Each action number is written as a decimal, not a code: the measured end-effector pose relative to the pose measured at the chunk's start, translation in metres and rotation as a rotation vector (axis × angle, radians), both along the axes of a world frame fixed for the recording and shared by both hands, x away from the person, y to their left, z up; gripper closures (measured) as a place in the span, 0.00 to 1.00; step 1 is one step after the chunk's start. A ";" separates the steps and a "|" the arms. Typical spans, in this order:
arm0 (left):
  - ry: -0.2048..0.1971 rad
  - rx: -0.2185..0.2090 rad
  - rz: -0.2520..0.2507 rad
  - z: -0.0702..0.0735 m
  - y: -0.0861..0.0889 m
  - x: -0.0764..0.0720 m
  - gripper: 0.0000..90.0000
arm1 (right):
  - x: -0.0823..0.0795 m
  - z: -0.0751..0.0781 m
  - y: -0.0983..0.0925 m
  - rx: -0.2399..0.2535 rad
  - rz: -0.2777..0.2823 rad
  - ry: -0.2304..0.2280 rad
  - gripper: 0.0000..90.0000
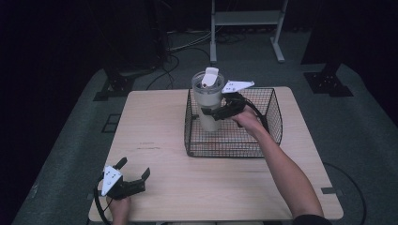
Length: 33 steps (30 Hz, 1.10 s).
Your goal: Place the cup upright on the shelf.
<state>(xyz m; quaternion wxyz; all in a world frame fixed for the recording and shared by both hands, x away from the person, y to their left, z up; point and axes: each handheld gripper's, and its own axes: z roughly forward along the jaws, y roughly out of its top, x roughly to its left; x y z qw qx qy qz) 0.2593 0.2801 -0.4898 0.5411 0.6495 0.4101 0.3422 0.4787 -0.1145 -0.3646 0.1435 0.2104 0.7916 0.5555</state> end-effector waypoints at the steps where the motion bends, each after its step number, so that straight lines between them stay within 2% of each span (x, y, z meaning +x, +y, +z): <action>1: 0.000 0.000 0.000 0.000 0.000 0.000 0.00 | 0.000 0.000 0.000 0.000 0.000 0.000 0.10; 14: 0.002 -0.002 -0.003 0.000 0.000 0.000 0.00 | 0.005 -0.019 -0.001 -0.005 0.003 0.035 0.10; 16: 0.003 -0.003 -0.003 0.000 0.000 0.000 0.00 | 0.005 -0.022 -0.001 -0.017 0.007 0.040 0.10; 18: 0.000 -0.005 -0.003 0.000 0.000 0.000 0.00 | 0.007 -0.027 0.000 -0.050 0.010 0.042 0.10; 33: -0.001 -0.013 -0.005 0.000 0.001 0.000 0.00 | 0.014 -0.039 0.006 -0.090 0.011 0.074 0.10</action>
